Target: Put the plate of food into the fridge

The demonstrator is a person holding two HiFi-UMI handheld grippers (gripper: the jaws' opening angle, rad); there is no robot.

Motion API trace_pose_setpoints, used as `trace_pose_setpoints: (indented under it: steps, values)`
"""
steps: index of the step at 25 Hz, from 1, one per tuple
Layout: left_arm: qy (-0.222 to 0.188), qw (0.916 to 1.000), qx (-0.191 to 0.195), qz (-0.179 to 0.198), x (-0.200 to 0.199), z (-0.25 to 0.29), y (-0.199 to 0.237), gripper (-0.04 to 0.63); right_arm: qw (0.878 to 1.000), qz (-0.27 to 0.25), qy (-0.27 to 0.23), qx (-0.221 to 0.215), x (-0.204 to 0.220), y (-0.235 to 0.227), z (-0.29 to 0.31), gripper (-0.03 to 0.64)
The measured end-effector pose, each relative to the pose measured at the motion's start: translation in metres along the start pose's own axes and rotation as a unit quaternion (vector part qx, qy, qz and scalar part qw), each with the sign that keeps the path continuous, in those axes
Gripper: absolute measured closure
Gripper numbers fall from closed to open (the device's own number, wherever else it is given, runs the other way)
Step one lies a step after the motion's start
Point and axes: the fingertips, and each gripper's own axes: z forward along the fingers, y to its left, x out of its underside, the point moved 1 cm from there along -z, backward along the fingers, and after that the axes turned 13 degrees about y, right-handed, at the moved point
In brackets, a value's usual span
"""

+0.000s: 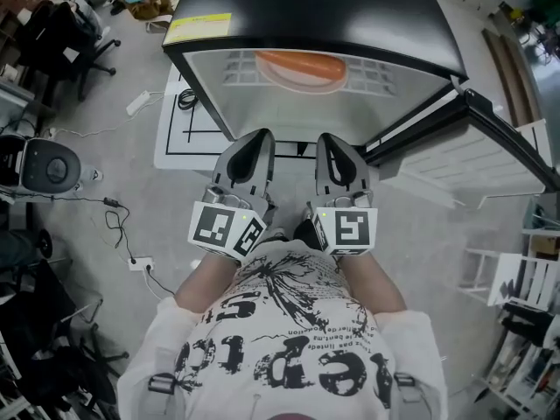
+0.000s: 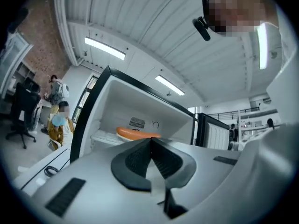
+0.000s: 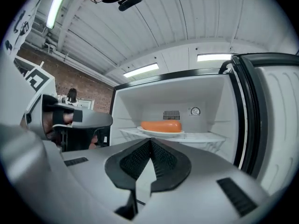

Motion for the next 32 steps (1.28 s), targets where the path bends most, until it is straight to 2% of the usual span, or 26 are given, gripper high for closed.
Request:
trace_pose_setpoints:
  steps: [4,6,8,10,12,15,18,23,32]
  values:
    - [0.036,0.9983,-0.005,0.045,0.024,-0.007,-0.003,0.588,1.0,-0.003,-0.002,0.009,0.002,0.011,-0.01,0.615]
    - [0.027,0.9946,-0.019,0.098,0.022,-0.013,-0.007,0.588,1.0,-0.005,0.0,0.014,0.003,0.016,-0.013,0.615]
    - [0.005,0.9866,-0.033,0.16,0.015,-0.022,-0.015,0.588,1.0,-0.007,0.002,0.016,0.005,0.021,-0.017,0.615]
    - [0.0,0.9797,-0.043,0.196,0.015,-0.029,-0.019,0.588,1.0,-0.007,0.0,0.018,0.005,0.024,-0.022,0.615]
    - [0.001,0.9821,-0.04,0.184,0.017,-0.029,-0.019,0.588,1.0,-0.007,-0.004,0.016,0.005,0.026,-0.025,0.615]
    - [0.003,0.99,-0.028,0.138,0.019,-0.029,-0.014,0.588,1.0,-0.014,-0.005,0.012,0.008,0.03,-0.028,0.615]
    - [0.009,0.9928,-0.024,0.117,0.022,-0.03,-0.007,0.588,1.0,-0.014,-0.006,0.015,0.011,0.033,-0.032,0.615]
    - [0.009,0.9929,-0.029,0.115,0.021,-0.034,-0.002,0.588,1.0,-0.013,-0.01,0.021,0.009,0.036,-0.034,0.615]
    - [0.011,0.9965,-0.004,0.083,0.022,-0.036,0.002,0.588,0.999,-0.026,-0.021,0.02,0.004,0.046,-0.034,0.615]
